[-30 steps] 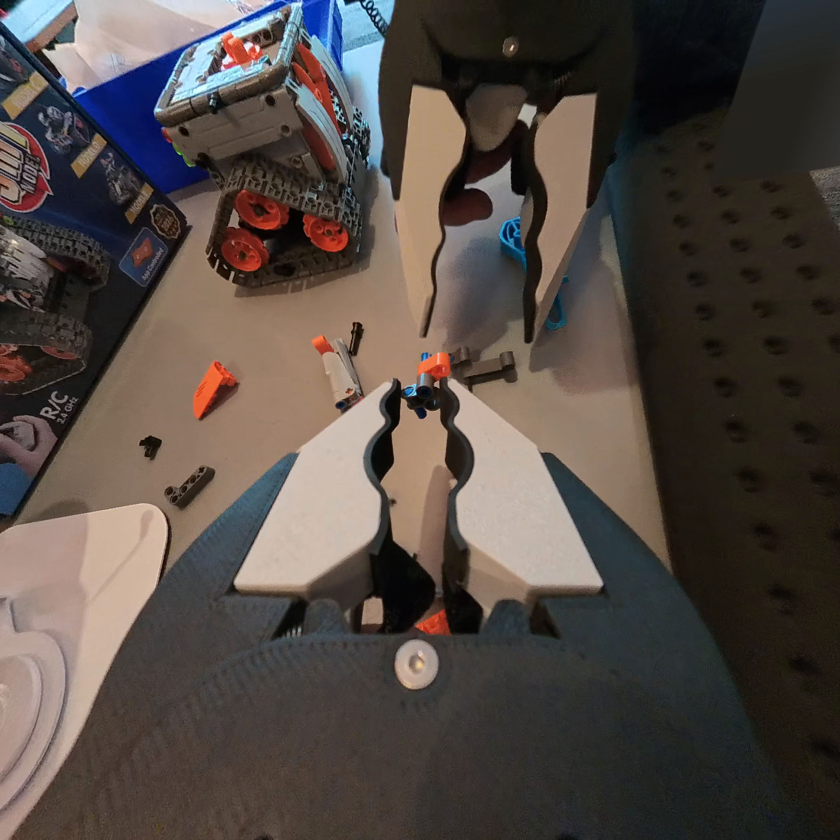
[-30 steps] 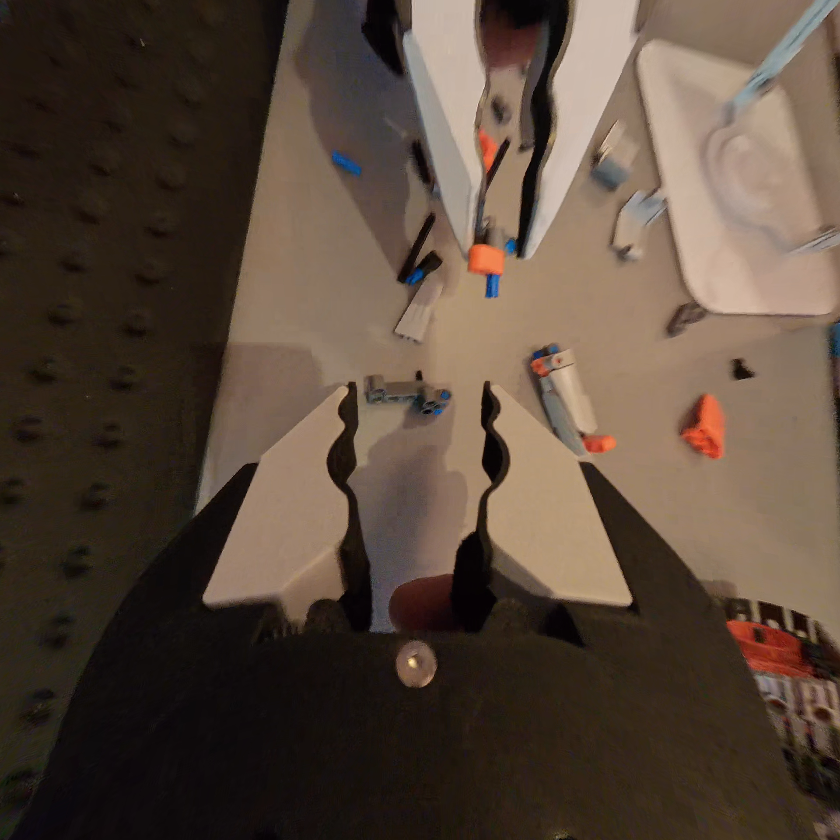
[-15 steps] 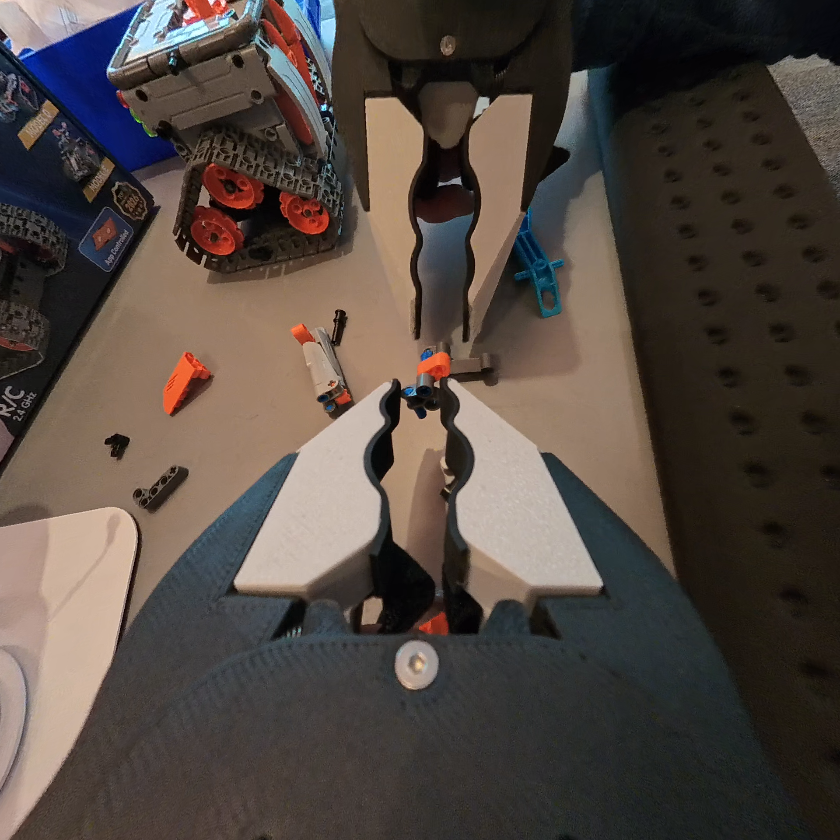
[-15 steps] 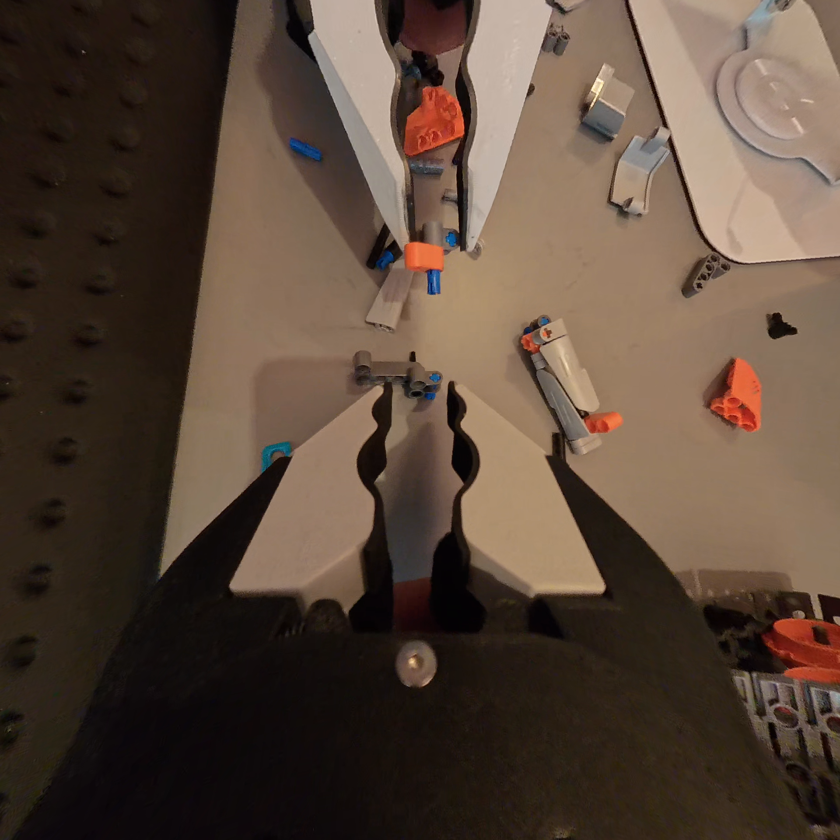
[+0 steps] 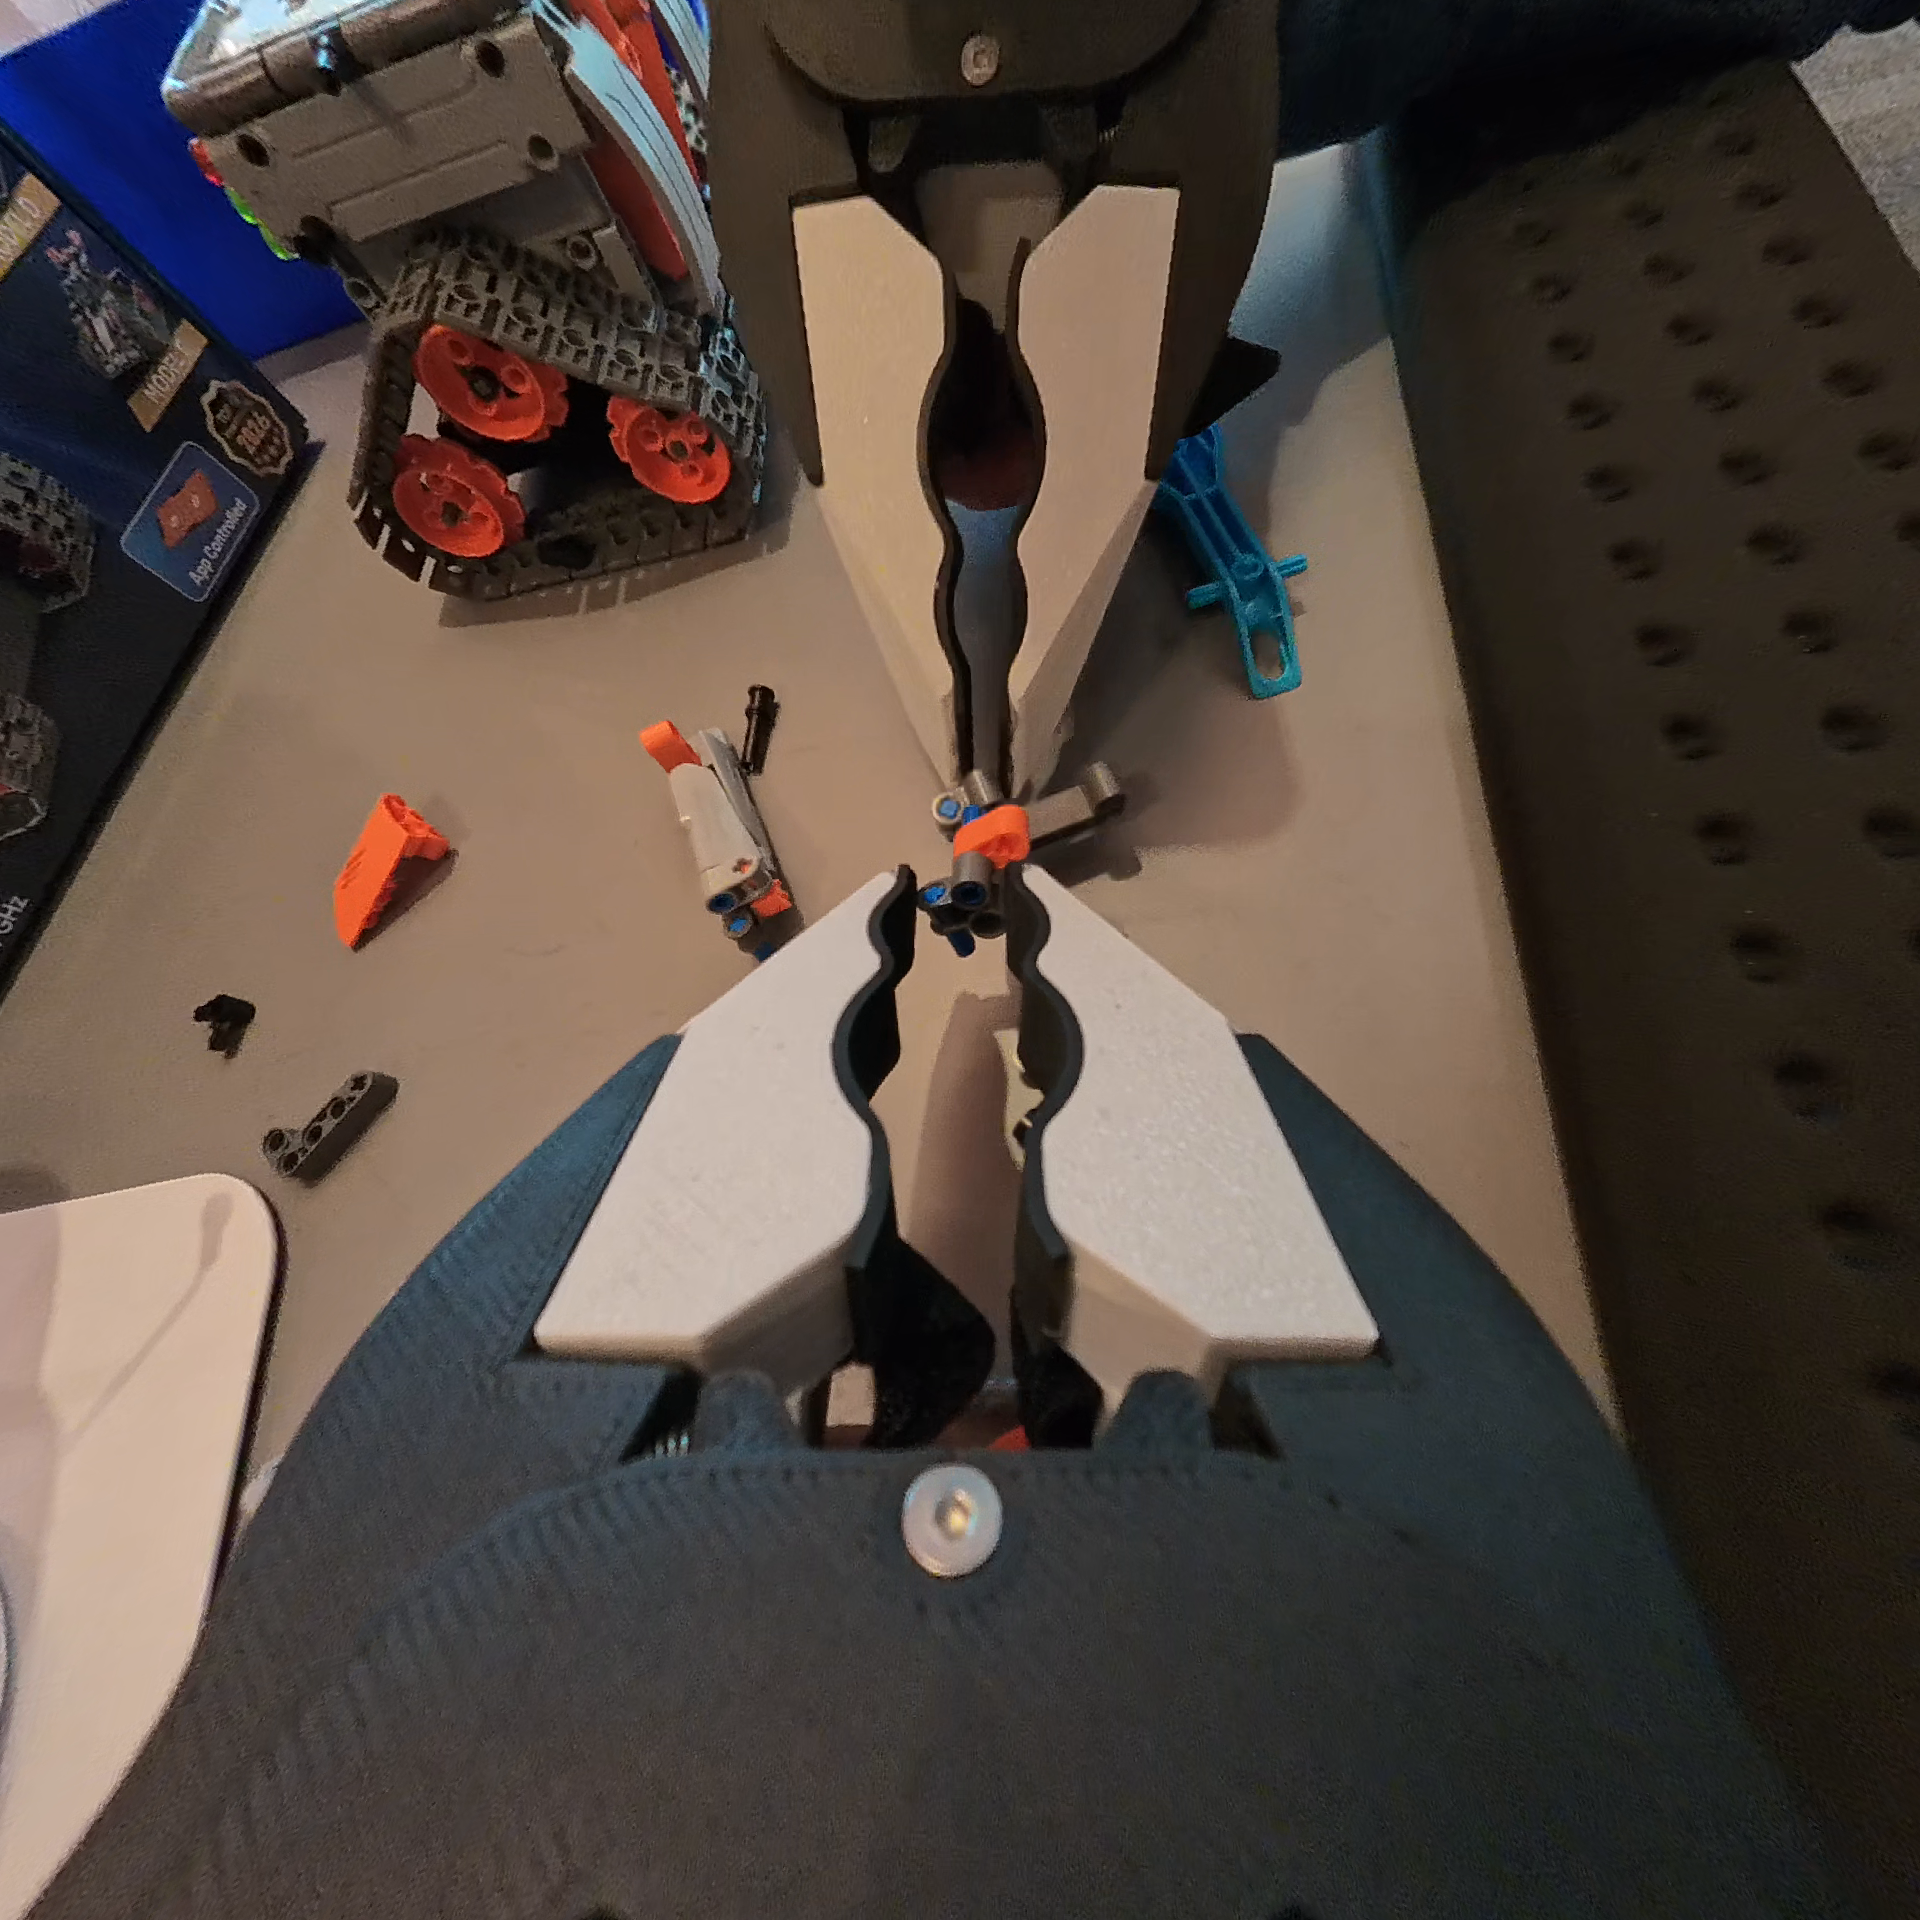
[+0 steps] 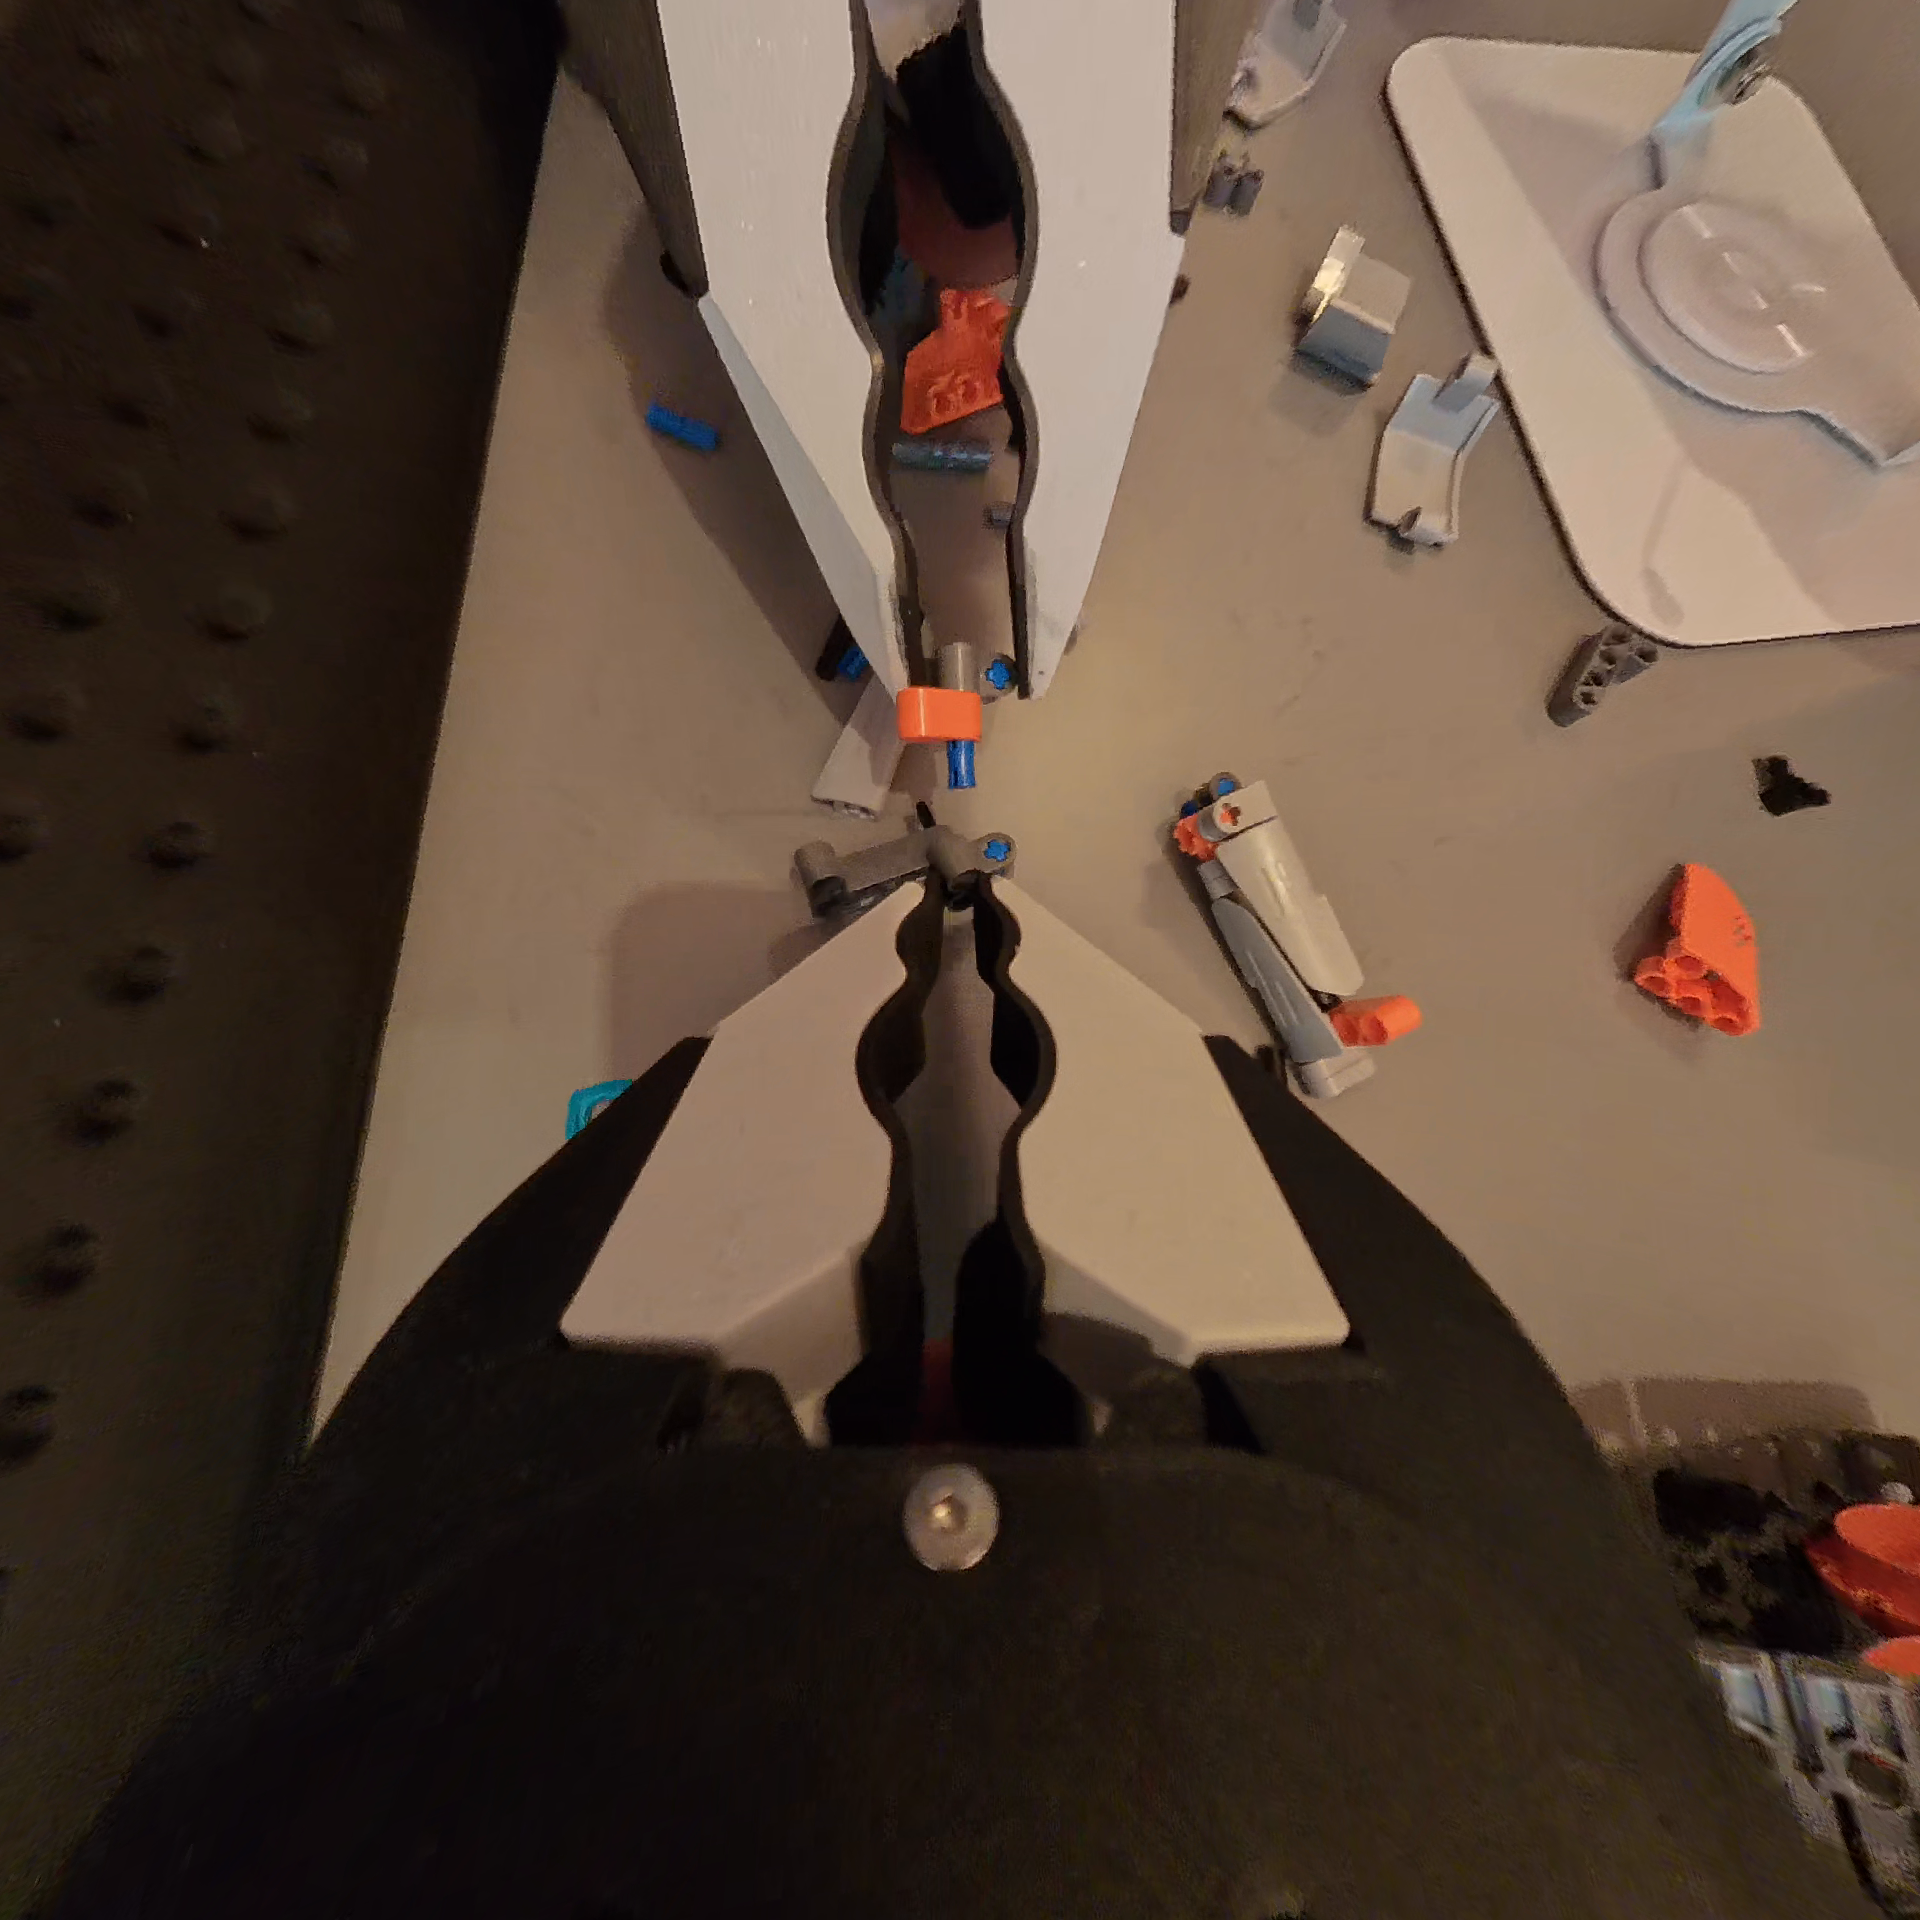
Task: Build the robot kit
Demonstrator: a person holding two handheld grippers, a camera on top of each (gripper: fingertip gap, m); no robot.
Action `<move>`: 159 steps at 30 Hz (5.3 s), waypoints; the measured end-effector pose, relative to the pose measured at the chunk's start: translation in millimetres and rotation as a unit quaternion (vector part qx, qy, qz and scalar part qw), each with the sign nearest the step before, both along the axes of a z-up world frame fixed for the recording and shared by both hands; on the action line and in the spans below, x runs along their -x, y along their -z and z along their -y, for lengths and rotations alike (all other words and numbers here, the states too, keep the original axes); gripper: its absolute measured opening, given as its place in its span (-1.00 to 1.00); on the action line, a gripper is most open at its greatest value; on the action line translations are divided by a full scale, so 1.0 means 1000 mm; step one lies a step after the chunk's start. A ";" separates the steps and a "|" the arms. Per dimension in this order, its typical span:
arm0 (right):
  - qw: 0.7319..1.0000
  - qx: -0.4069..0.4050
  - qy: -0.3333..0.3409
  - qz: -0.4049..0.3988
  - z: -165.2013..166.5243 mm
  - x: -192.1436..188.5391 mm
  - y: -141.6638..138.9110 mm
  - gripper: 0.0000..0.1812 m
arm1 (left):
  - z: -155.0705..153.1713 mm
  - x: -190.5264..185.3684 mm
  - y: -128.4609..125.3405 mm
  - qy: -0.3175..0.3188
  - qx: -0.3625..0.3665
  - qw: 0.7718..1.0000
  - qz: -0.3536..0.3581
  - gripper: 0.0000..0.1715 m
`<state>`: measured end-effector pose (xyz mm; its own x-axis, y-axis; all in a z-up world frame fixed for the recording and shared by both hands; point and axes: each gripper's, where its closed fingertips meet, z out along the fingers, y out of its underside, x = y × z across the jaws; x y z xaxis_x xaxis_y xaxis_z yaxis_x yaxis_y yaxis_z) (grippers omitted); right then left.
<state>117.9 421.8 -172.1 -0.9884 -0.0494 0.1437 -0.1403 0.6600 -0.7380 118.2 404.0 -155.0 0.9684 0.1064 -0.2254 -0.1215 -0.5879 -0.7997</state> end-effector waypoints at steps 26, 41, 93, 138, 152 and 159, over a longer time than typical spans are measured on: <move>0.982 0.177 0.065 0.017 0.009 0.014 -0.067 -0.98 | -0.001 0.012 -0.052 -0.047 -0.107 0.990 -0.074 -0.83; 0.977 0.156 0.130 -0.067 0.012 0.024 -0.069 -1.00 | 0.002 0.021 -0.052 -0.094 -0.070 0.981 -0.152 -0.84; 0.996 -0.035 -0.083 0.020 0.043 -0.085 0.010 -0.87 | 0.031 -0.084 0.018 0.069 0.106 0.990 -0.055 -0.90; 0.998 -0.046 0.019 -0.031 0.025 -0.042 0.001 -0.86 | 0.028 -0.061 0.009 0.026 0.042 0.998 0.035 -0.89; 0.999 -0.032 0.013 -0.009 0.036 -0.047 0.008 -0.86 | 0.027 -0.053 0.018 0.049 0.058 0.997 -0.004 -0.89; 0.999 -0.025 -0.025 0.000 0.037 -0.052 0.008 -0.86 | 0.024 -0.056 0.025 0.106 0.097 0.982 -0.121 -0.90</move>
<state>170.4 384.9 -180.0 -0.9846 -0.1051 0.1395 -0.1732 0.6880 -0.7047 174.2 379.9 -180.2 0.8795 -0.1588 -0.4487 -0.4307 -0.6668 -0.6082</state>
